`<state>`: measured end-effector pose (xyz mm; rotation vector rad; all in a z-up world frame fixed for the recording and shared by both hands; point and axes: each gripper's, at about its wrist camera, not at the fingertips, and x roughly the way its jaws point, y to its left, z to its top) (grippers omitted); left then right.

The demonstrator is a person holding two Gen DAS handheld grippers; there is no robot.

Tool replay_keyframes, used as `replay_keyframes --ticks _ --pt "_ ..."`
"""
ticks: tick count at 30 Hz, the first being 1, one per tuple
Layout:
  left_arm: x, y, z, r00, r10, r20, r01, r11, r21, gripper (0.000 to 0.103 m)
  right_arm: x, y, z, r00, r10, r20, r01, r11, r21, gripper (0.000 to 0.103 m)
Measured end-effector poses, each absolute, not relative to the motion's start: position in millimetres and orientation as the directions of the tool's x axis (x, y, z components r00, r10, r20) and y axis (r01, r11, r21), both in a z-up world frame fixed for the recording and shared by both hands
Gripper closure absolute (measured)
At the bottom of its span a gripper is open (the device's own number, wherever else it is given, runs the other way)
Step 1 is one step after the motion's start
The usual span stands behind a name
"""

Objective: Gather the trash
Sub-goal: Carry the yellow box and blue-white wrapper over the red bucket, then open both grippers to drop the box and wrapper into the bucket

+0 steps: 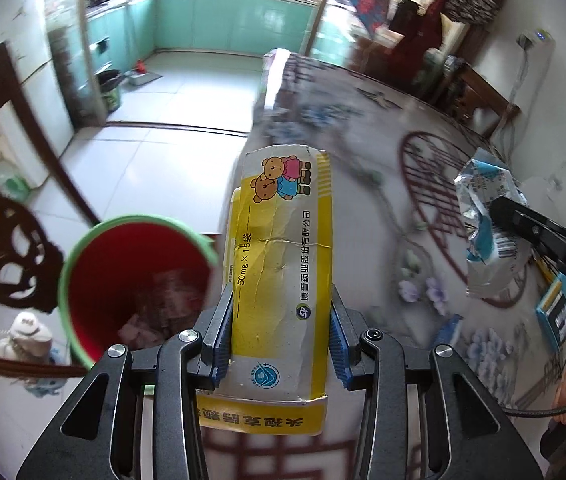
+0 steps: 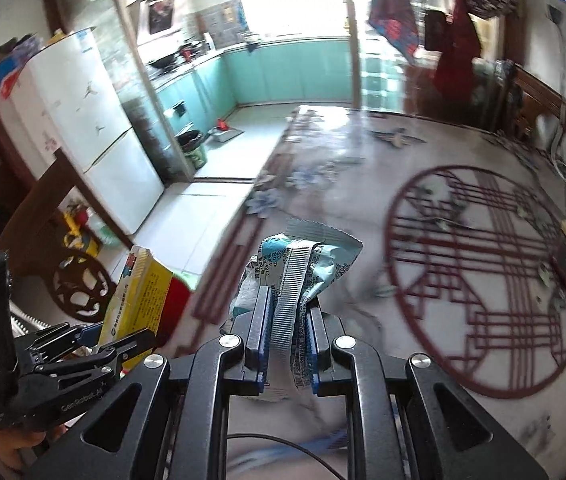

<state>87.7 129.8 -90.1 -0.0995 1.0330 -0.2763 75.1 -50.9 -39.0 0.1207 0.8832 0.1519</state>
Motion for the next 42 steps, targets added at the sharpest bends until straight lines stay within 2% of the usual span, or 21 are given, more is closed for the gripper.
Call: replay_keyframes --ticks 9,18,31,40,42 --pt "91.4 210.1 -105.6 0.497 -0.181 -0.849 0.015 0.98 -0.2 0.064 99.0 44.3 -49.6 0.576 0.277 -0.769 -0.243 0.956 0.163 0.09" --pt "96.1 258.5 -120.9 0.476 -0.151 -0.867 -0.055 0.978 -0.201 0.064 122.8 116.5 -69.8 0.508 0.325 -0.797 -0.345 0.925 0.157 0.09" --pt "121.9 279.4 -151.1 0.415 -0.143 -0.899 -0.078 0.978 -0.192 0.064 163.4 152.8 -117.6 0.388 0.312 -0.867 -0.365 0.916 0.166 0.09" --pt "135.2 278.8 -165.8 0.379 -0.122 -0.917 -0.079 0.983 -0.163 0.064 175.1 157.4 -132.7 0.347 0.318 -0.882 -0.364 0.913 0.186 0.09" --pt "137.0 278.3 -167.4 0.372 -0.13 -0.919 -0.076 0.982 -0.17 0.064 175.8 159.9 -135.2 0.332 0.324 -0.886 -0.374 0.907 0.191 0.086"
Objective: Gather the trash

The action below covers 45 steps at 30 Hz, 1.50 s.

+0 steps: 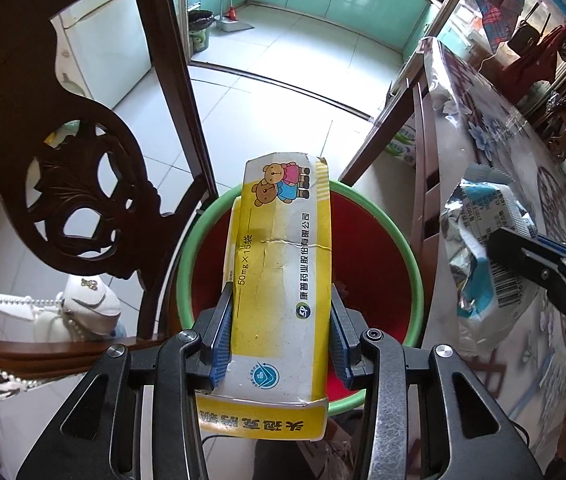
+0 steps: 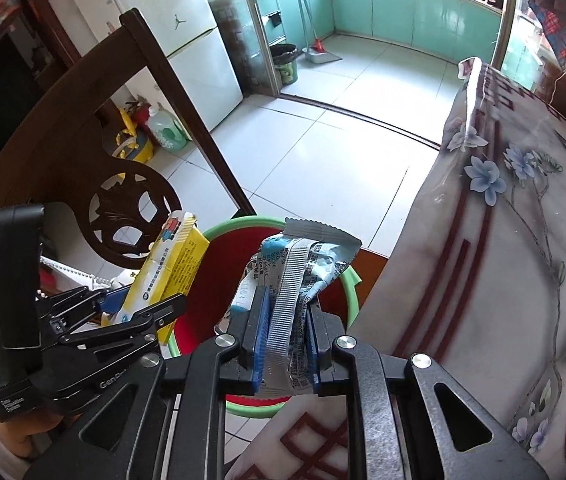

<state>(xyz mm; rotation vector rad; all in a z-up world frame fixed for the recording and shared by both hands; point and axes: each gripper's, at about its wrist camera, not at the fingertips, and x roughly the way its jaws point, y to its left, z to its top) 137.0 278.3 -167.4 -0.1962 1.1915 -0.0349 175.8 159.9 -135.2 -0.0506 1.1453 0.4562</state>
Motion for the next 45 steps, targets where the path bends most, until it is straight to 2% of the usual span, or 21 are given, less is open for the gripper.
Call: replay_keyframes --ticks 1,3,4,5,12,15,18,19,26,35,40,45 --pt "136.9 278.2 -167.3 0.37 -0.134 -0.919 -0.077 0.982 -0.174 0.062 176.6 160.7 -136.3 0.324 0.323 -0.889 -0.378 0.906 0.191 0.079" --pt "135.8 278.6 -164.0 0.386 -0.111 -0.916 -0.088 0.984 -0.156 0.042 176.7 160.8 -136.1 0.319 0.326 -0.89 -0.378 0.905 0.196 0.065" --pt "134.1 279.2 -161.6 0.399 -0.102 -0.911 -0.094 0.984 -0.151 0.03 175.9 159.5 -135.1 0.324 0.329 -0.887 -0.376 0.905 0.198 0.053" --pt "132.0 280.1 -158.9 0.412 -0.096 -0.906 -0.1 0.984 -0.15 0.027 174.4 158.3 -133.6 0.333 0.327 -0.884 -0.374 0.907 0.195 0.046" --pt "113.6 275.6 -132.4 0.469 -0.079 -0.88 -0.126 0.98 -0.155 0.021 150.7 129.7 -96.0 0.44 0.307 -0.844 -0.357 0.922 0.15 0.045" --pt "103.2 265.5 -116.7 0.506 -0.097 -0.857 -0.129 0.974 -0.187 0.02 132.7 108.9 -70.0 0.504 0.305 -0.808 -0.353 0.927 0.129 0.038" --pt "85.6 245.1 -96.8 0.562 -0.103 -0.821 -0.142 0.966 -0.218 0.008 113.4 83.7 -46.3 0.562 0.31 -0.767 -0.344 0.931 0.124 0.031" --pt "80.8 238.9 -91.7 0.578 -0.102 -0.81 -0.145 0.963 -0.226 0.001 106.2 72.4 -38.9 0.58 0.312 -0.752 -0.339 0.932 0.126 0.029" --pt "44.2 183.1 -60.3 0.693 -0.115 -0.711 -0.122 0.954 -0.274 0.0 67.1 0.2 -8.0 0.664 0.31 -0.68 -0.291 0.945 0.147 0.022" --pt "8.7 125.1 -29.5 0.797 -0.038 -0.603 -0.105 0.974 -0.199 0.0 18.3 -62.0 19.5 0.809 0.223 -0.544 -0.226 0.972 0.062 0.02" --pt "-1.1 106.9 -19.2 0.807 0.01 -0.59 -0.12 0.982 -0.148 0.0 -1.7 -86.7 35.9 0.85 0.237 -0.471 -0.216 0.971 0.1 0.015" --pt "-16.2 95.6 -9.4 0.845 0.01 -0.535 -0.113 0.981 -0.161 0.0 -10.0 -98.2 40.9 0.858 0.237 -0.455 -0.212 0.972 0.105 0.013"
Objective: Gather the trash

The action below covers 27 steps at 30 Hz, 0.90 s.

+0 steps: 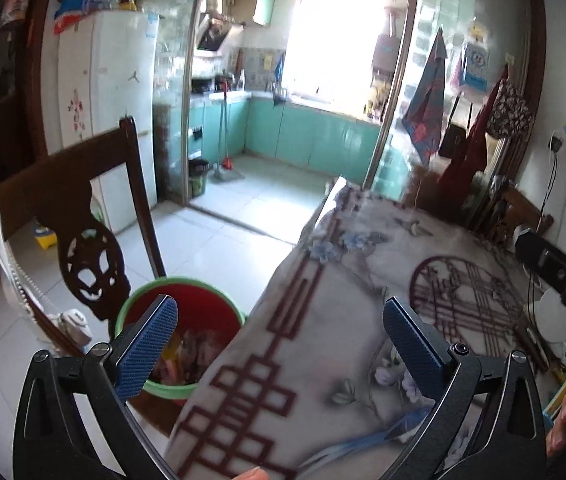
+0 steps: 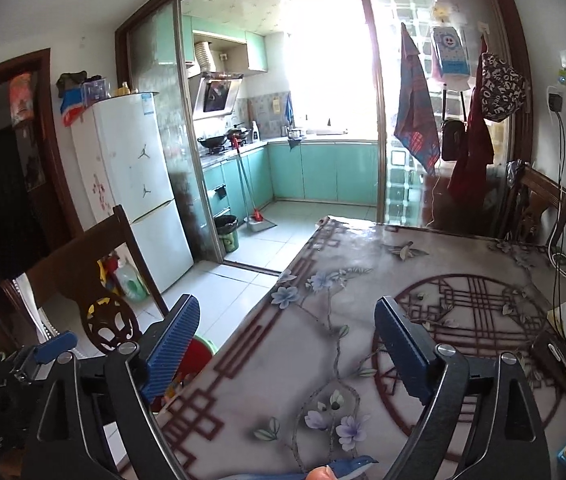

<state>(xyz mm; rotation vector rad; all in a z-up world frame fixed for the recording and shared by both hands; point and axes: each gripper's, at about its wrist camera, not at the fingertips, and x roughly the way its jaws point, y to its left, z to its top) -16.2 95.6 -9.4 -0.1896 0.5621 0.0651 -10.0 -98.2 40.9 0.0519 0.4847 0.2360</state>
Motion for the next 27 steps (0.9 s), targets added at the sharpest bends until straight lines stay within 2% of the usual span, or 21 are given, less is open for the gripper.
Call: replay_keyframes --ticks 2,7,27 --pt "-21.3 93.5 -6.7 0.866 0.048 -0.498 -0.135 0.981 -0.14 0.0 -12.5 -99.8 41.6 0.862 0.228 -0.452 -0.206 0.974 0.097 0.013" --pt "-22.4 84.8 -5.4 0.86 0.131 -0.494 -0.189 0.979 -0.069 0.0 -27.5 -102.3 44.1 0.901 0.191 -0.388 -0.174 0.982 0.079 0.013" --pt "-25.8 73.6 -1.8 0.851 0.196 -0.487 -0.244 0.969 -0.037 0.0 -24.2 -109.1 37.6 0.884 0.176 -0.432 -0.169 0.984 0.056 0.013"
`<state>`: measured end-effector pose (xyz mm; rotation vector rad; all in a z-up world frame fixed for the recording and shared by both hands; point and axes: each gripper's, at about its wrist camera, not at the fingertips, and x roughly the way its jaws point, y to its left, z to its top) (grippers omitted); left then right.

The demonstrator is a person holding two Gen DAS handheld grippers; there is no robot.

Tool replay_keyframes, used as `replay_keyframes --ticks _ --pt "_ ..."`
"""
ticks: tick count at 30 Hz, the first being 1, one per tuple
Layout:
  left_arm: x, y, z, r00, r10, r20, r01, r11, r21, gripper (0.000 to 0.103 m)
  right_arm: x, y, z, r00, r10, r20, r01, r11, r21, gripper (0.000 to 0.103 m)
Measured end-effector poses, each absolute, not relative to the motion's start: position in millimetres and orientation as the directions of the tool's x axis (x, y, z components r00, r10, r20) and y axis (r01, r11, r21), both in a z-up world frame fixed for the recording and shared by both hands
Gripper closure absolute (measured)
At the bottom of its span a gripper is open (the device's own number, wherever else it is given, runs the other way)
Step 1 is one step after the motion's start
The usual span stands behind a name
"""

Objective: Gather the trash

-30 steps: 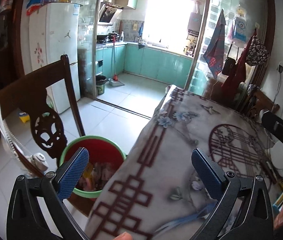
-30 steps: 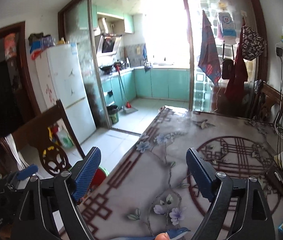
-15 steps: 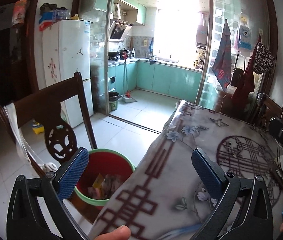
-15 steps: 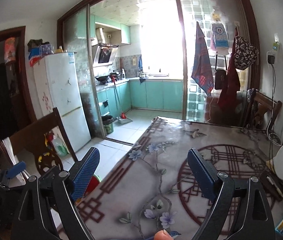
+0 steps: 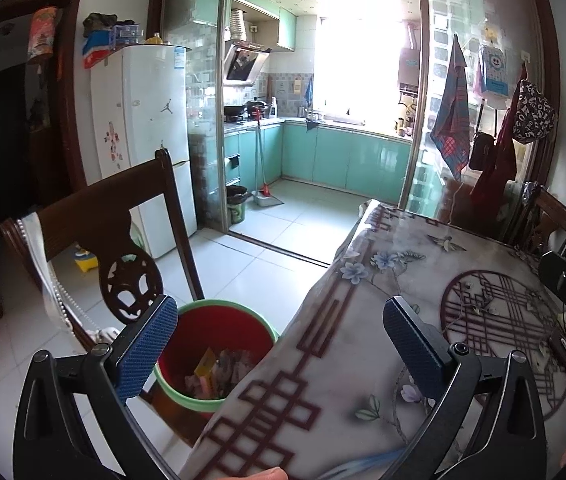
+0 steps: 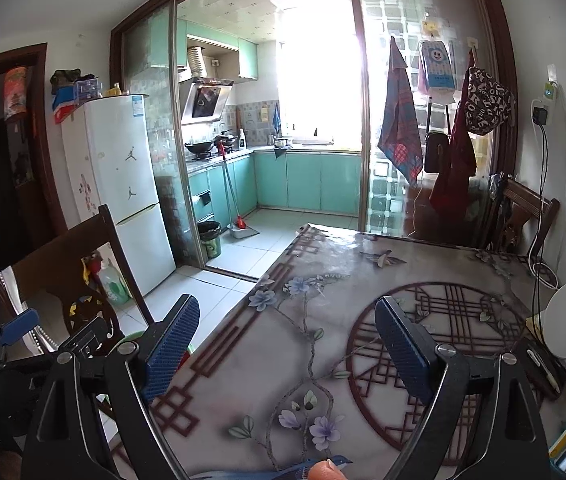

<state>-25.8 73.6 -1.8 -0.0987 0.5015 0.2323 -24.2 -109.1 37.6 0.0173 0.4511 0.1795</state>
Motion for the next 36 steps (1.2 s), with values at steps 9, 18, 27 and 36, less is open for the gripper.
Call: replay_keyframes --ticks 9,18,27,36 --pt "-28.3 65.7 0.7 0.867 0.158 -0.472 -0.206 0.977 -0.051 0.0 -21.5 -117.4 37.4 0.883 0.171 -0.437 -0.161 0.985 0.061 0.013" --pt "-20.0 67.0 -2.3 0.845 0.057 -0.532 -0.153 0.979 -0.138 0.0 -19.7 -121.2 35.4 0.88 0.162 -0.447 -0.15 0.987 0.062 0.013" --pt "-18.6 64.6 -2.7 0.844 0.054 -0.533 -0.146 0.98 -0.132 0.0 -20.2 -123.0 33.6 0.878 0.16 -0.451 -0.149 0.987 0.061 0.013" --pt "-17.9 58.6 -2.0 0.847 0.035 -0.531 -0.119 0.985 -0.125 0.0 -19.0 -124.1 31.5 0.876 0.159 -0.455 -0.15 0.987 0.057 0.013"
